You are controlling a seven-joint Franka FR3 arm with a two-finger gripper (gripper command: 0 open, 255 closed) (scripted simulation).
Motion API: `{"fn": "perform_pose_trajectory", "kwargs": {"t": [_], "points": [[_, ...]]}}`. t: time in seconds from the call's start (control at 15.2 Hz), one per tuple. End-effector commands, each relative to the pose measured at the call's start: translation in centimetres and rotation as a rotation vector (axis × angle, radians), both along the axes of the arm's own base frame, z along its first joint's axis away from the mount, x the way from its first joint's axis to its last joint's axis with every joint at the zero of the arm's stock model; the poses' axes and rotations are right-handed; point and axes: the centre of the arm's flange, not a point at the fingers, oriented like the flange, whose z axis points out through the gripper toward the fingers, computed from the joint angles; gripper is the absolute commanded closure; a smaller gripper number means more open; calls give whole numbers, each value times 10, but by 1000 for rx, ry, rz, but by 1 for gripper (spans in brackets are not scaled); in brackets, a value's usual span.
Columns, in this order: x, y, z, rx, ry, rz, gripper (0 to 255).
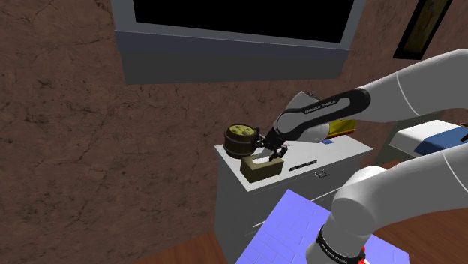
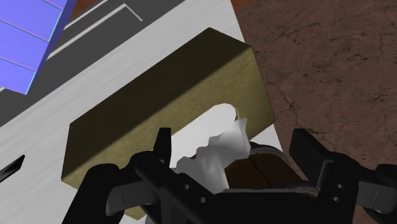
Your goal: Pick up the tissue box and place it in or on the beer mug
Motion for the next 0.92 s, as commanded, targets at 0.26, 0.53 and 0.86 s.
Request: {"fn": "perform_pose_trajectory", "kwargs": {"t": [0.26, 0.53, 0.86], "points": [[3, 0, -3, -1, -1, -1, 0], [3, 0, -3, -1, -1, -1, 255], [3, 1, -2, -1, -1, -1, 255]]}}
